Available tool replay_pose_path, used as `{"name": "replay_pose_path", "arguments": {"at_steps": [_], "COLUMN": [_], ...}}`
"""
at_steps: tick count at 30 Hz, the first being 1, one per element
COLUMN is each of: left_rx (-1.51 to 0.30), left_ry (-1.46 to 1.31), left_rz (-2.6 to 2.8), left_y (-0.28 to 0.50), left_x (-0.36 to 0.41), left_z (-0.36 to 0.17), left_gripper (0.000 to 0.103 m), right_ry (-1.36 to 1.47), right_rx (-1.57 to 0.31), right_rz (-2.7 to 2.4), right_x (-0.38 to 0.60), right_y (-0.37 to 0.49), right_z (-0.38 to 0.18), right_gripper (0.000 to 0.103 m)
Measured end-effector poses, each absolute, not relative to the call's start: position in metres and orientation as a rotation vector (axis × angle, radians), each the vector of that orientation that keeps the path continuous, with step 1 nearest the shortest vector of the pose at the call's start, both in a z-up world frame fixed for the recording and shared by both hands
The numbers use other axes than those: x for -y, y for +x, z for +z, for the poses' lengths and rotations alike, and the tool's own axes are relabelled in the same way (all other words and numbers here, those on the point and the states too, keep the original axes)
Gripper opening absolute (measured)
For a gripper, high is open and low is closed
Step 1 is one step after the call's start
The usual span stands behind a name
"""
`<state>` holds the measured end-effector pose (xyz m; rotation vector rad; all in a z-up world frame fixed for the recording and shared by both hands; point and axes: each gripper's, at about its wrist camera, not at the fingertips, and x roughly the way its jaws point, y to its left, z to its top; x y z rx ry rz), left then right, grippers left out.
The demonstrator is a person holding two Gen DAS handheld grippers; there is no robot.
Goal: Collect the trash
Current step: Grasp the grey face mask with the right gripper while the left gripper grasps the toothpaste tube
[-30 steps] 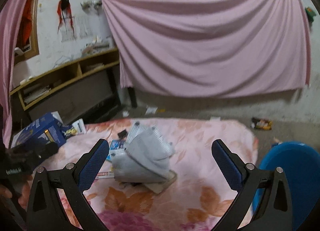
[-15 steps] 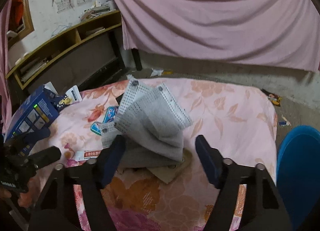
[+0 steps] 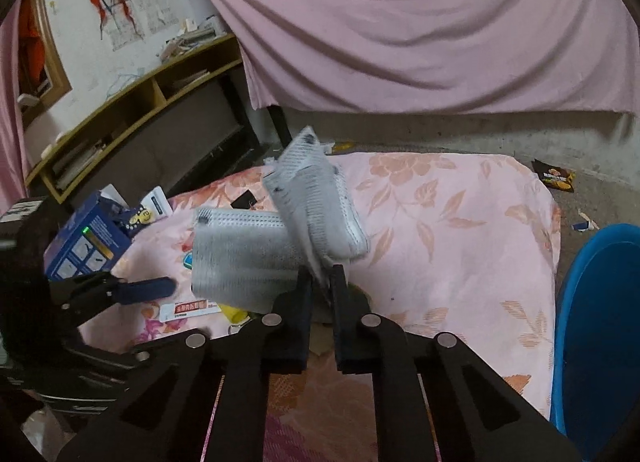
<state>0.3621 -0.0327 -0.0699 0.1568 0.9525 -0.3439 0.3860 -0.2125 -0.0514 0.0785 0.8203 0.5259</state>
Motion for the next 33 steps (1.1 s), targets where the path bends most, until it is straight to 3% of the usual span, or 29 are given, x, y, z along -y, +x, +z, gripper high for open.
{"name": "replay_pose_path", "arguments": {"at_steps": [2, 4, 13, 16, 17, 18, 19, 22, 24, 27, 33], "left_rx": [-0.965, -0.979, -0.97, -0.964, -0.958, -0.953, -0.948, -0.926, -0.925, -0.919, -0.918], "left_ry": [0.171, 0.177, 0.08, 0.025, 0.004, -0.02, -0.038, -0.102, -0.155, -0.203, -0.234], "left_rz": [-0.357, -0.362, -0.309, -0.264, -0.245, -0.227, -0.213, -0.163, -0.154, -0.149, -0.152], "left_y": [0.362, 0.361, 0.342, 0.34, 0.338, 0.337, 0.337, 0.337, 0.338, 0.339, 0.333], "left_x": [0.036, 0.037, 0.022, 0.005, 0.001, -0.004, -0.007, -0.025, -0.036, -0.045, -0.045], "left_z": [-0.07, -0.07, -0.065, -0.062, -0.061, -0.061, -0.059, -0.057, -0.057, -0.054, -0.05], "left_gripper": [0.019, 0.011, 0.011, 0.011, 0.011, 0.011, 0.011, 0.011, 0.011, 0.011, 0.011], "right_ry": [0.094, 0.103, 0.13, 0.135, 0.133, 0.127, 0.114, 0.026, -0.041, -0.134, -0.199], "right_rx": [-0.813, -0.804, -0.78, -0.797, -0.8, -0.8, -0.79, -0.775, -0.773, -0.779, -0.815], "right_rz": [0.526, 0.521, 0.526, 0.526, 0.531, 0.537, 0.546, 0.553, 0.548, 0.559, 0.544], "right_x": [0.215, 0.217, 0.224, 0.225, 0.224, 0.223, 0.22, 0.205, 0.192, 0.175, 0.158], "right_y": [0.386, 0.385, 0.381, 0.383, 0.383, 0.383, 0.382, 0.379, 0.38, 0.386, 0.4], "right_z": [-0.051, -0.05, -0.045, -0.047, -0.047, -0.047, -0.045, -0.04, -0.04, -0.041, -0.05], "right_gripper": [0.004, 0.004, 0.003, 0.009, 0.019, 0.039, 0.046, 0.053, 0.067, 0.073, 0.071]}}
